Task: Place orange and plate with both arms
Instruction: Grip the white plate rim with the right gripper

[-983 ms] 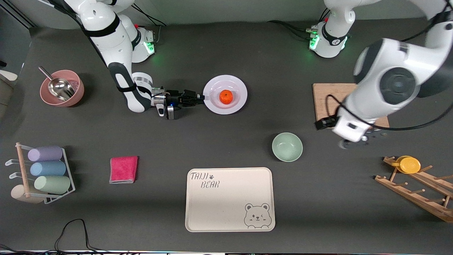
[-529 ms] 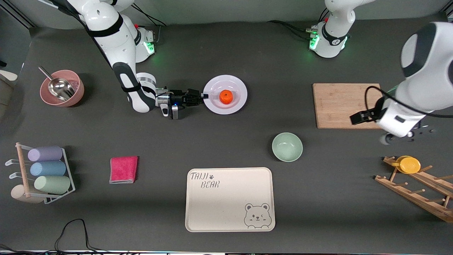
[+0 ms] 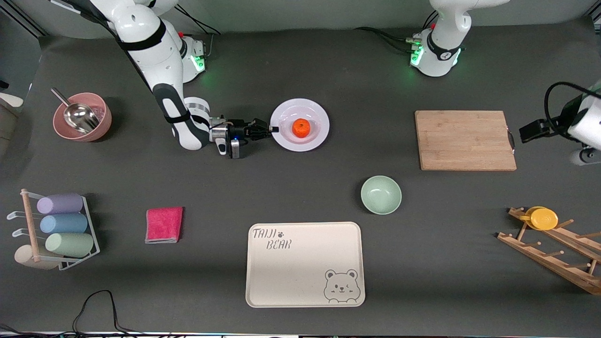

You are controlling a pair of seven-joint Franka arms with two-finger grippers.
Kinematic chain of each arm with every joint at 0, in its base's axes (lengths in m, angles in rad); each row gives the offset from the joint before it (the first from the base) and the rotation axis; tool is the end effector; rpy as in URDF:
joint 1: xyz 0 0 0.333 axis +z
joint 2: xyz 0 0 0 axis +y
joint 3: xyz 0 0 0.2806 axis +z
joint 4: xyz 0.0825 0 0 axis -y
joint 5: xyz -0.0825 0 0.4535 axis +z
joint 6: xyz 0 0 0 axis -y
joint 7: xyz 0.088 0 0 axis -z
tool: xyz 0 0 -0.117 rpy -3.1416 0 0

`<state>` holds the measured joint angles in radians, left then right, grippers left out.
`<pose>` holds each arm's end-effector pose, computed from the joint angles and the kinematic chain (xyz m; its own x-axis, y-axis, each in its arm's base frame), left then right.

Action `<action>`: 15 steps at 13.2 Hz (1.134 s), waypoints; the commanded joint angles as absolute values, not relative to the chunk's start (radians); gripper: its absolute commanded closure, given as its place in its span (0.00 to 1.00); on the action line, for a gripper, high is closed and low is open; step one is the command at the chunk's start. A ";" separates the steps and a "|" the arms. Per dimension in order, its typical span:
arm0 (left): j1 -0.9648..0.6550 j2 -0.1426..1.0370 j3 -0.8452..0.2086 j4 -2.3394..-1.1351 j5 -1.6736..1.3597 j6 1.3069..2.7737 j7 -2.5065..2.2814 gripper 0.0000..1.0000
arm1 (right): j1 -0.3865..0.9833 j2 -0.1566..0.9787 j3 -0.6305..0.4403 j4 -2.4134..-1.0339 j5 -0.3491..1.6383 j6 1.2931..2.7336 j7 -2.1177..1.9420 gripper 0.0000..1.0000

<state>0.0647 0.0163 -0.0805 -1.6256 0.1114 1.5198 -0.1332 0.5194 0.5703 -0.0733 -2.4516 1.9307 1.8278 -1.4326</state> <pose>0.6186 0.0040 0.5362 0.9869 0.1219 -0.1058 0.1084 -0.9862 -0.1247 0.3302 0.2415 -0.0285 0.9978 0.0655 -0.0068 0.0096 -0.2468 -0.9690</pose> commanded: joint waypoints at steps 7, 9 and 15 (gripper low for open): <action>0.052 -0.045 -0.044 -1.670 0.084 1.450 -0.052 0.00 | 0.371 0.254 -0.074 -2.434 1.789 1.798 -1.182 1.00; 0.048 -0.041 -0.044 -1.692 0.086 1.451 -0.051 0.00 | 0.373 0.236 -0.072 -2.381 1.776 1.804 -1.115 1.00; 0.051 -0.017 -0.043 -1.698 0.084 1.477 -0.049 0.00 | 0.348 0.539 -0.097 -1.826 1.672 1.839 -0.772 1.00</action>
